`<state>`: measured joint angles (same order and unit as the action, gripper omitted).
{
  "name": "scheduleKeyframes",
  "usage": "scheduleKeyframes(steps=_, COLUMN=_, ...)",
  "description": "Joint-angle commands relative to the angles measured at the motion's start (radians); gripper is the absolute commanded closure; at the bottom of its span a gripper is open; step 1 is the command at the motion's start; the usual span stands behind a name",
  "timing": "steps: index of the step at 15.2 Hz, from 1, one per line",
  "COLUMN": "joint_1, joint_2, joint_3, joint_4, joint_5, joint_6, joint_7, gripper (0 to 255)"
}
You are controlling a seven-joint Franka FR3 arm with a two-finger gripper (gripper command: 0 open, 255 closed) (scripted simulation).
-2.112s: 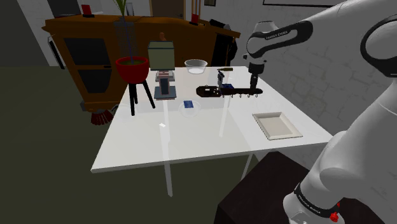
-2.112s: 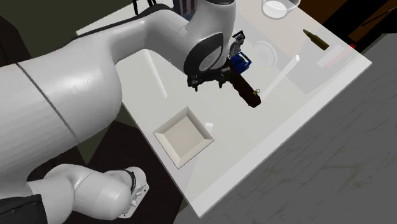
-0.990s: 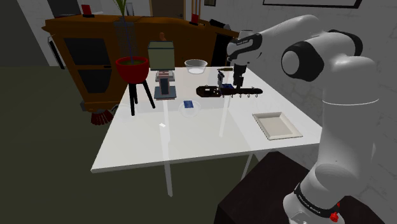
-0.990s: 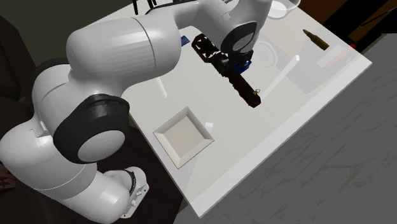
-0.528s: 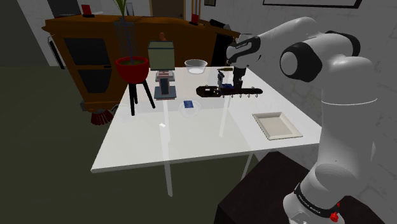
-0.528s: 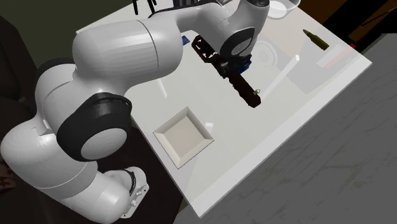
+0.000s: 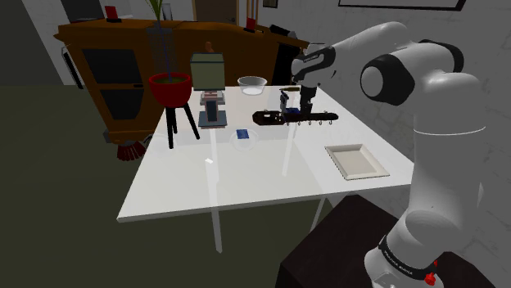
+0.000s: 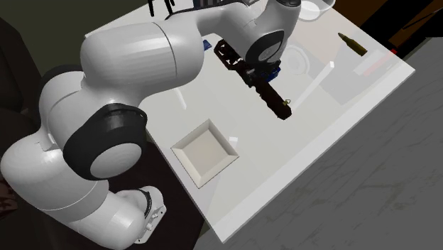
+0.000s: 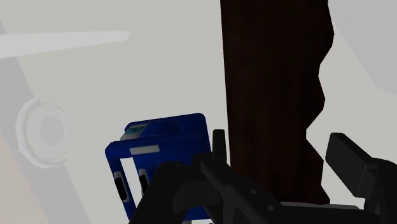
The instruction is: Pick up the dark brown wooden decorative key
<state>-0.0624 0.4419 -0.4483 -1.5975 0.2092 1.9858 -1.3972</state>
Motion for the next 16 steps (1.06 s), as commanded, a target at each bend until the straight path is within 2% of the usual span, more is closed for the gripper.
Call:
scheduleKeyframes(steps=1, joint_1=0.001, joint_2=-0.005, joint_3=-0.001, joint_4=0.012, joint_5=-0.003, joint_6=-0.018, joint_7=0.003, gripper=255)
scheduleKeyframes(steps=14, joint_1=-0.004, joint_2=-0.038, joint_3=-0.012, joint_4=0.143, joint_5=-0.024, joint_6=-0.176, joint_7=0.019, gripper=255)
scheduleKeyframes(steps=16, joint_1=-0.004, joint_2=-0.038, joint_3=-0.012, joint_4=0.145, joint_5=-0.024, joint_6=-0.178, joint_7=0.019, gripper=255)
